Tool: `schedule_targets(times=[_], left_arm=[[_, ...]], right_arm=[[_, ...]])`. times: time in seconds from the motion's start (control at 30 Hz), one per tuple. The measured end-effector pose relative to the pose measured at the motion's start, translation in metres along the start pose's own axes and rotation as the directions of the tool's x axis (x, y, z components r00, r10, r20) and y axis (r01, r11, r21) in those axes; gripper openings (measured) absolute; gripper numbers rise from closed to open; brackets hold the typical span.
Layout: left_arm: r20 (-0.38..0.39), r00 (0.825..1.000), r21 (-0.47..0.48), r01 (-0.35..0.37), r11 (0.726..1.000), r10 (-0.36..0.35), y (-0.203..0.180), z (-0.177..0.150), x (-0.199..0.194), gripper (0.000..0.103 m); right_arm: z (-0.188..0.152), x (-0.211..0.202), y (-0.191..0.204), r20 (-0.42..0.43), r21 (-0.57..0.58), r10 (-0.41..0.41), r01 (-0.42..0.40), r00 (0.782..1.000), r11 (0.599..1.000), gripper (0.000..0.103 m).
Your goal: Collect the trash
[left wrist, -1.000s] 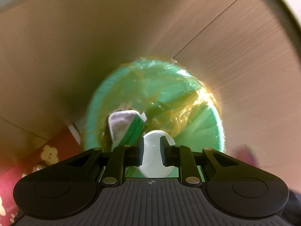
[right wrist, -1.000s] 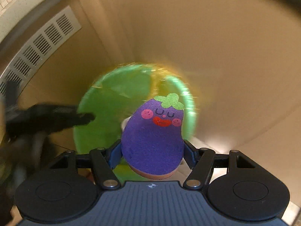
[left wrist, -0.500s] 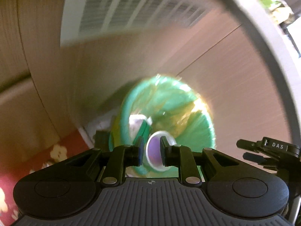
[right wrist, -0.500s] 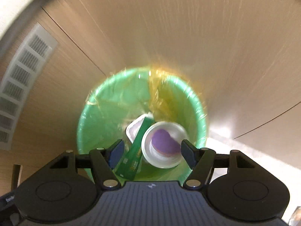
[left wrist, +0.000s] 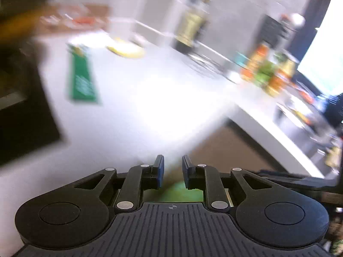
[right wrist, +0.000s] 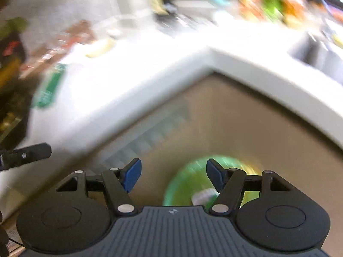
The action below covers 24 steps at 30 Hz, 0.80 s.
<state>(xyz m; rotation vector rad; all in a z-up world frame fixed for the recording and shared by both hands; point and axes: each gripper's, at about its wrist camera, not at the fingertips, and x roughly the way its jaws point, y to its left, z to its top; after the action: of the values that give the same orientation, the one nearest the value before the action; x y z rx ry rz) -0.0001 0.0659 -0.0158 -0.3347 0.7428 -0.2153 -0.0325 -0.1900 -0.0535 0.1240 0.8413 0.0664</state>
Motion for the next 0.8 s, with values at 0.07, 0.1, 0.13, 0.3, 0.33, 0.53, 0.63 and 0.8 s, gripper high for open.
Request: schedule_targets(times=[0.07,0.1,0.13,0.3,0.33,0.53,0.63,0.8], left_arm=[[0.007,0.994,-0.014,-0.105,0.994,0.105,0.017,0.016,-0.005,0.021],[0.003,0.990,-0.016,-0.143,0.990,0.143,0.024,0.021,-0.007,0.021],[-0.004,0.985,-0.018,-0.175,0.984,0.175,0.032,0.026,-0.010,0.021],[-0.040,0.986,-0.028,-0.166,0.986,0.164,0.074,0.035,-0.013,0.021],[-0.049,0.986,-0.032,-0.160,0.987,0.158,0.080,0.035,-0.011,0.021],[-0.062,0.992,-0.081,-0.115,0.990,0.110,0.117,0.036,-0.013,0.021],[-0.070,0.993,-0.131,-0.107,0.986,0.099,0.134,0.036,-0.012,0.021],[-0.060,0.995,-0.168,-0.093,0.981,0.084,0.141,0.037,-0.011,0.021]], right_arm=[[0.025,0.003,0.032,0.034,-0.051,0.054,-0.052,0.998,0.997,0.072],[0.038,0.007,0.048,0.038,-0.072,0.085,-0.082,0.996,0.994,0.072],[0.049,0.011,0.063,0.038,-0.088,0.116,-0.113,0.992,0.990,0.072],[0.105,0.048,0.148,0.014,-0.164,0.225,-0.220,0.974,0.962,0.072],[0.113,0.059,0.166,0.006,-0.179,0.239,-0.234,0.971,0.956,0.072],[0.132,0.125,0.247,-0.071,-0.260,0.201,-0.213,0.977,0.942,0.071],[0.134,0.143,0.269,-0.103,-0.306,0.209,-0.230,0.973,0.924,0.071],[0.135,0.167,0.294,-0.131,-0.383,0.181,-0.218,0.975,0.898,0.055]])
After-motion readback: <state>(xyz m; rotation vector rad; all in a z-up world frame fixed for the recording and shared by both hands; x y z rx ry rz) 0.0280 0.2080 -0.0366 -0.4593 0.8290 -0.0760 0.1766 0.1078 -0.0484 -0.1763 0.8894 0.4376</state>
